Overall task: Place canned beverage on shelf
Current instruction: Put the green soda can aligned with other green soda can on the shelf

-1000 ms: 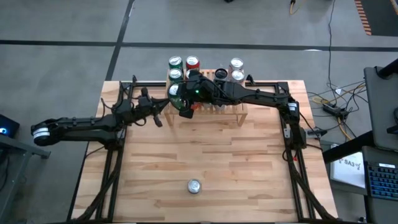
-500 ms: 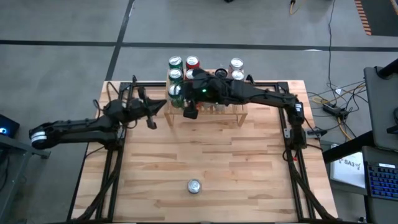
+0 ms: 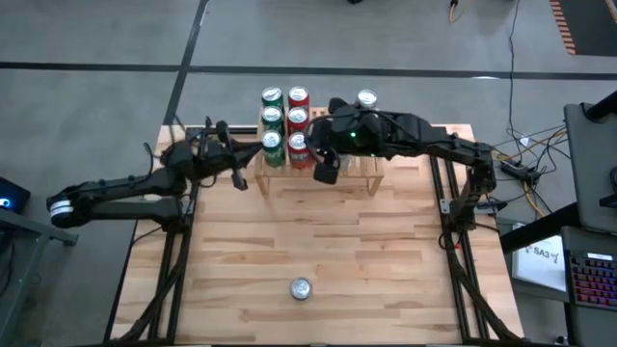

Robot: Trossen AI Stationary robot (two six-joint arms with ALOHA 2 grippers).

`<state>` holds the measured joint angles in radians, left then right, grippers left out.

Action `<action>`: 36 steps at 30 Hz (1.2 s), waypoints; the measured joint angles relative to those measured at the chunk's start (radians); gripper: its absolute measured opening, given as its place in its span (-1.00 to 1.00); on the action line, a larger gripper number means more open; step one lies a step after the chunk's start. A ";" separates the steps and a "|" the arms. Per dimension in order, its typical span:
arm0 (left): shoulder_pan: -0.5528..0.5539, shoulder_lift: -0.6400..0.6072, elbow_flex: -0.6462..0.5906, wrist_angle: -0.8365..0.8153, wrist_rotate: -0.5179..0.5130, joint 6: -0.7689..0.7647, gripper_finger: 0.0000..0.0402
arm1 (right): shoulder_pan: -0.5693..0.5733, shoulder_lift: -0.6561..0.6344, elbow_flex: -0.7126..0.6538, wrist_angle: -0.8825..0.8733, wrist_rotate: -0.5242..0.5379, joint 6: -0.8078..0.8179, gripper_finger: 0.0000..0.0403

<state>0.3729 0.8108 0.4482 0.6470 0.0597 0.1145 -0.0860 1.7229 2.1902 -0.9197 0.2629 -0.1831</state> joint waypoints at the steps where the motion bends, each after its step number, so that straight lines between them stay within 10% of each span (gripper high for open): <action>1: 0.000 0.012 0.033 -0.057 0.000 0.005 -1.00 | 0.000 -0.005 0.000 -0.011 0.000 0.003 -0.94; 16: 0.001 0.075 0.300 -0.601 -0.061 0.215 -1.00 | -0.004 -0.009 0.000 -0.011 0.051 0.057 -0.94; 36: 0.002 0.079 0.342 -0.718 -0.182 0.375 -1.00 | -0.035 0.135 0.012 0.225 0.042 0.181 -0.94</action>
<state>0.3750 0.8897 0.7906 -0.0707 -0.1221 0.4891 -0.1213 1.8582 2.2021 -0.6950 0.3053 -0.0017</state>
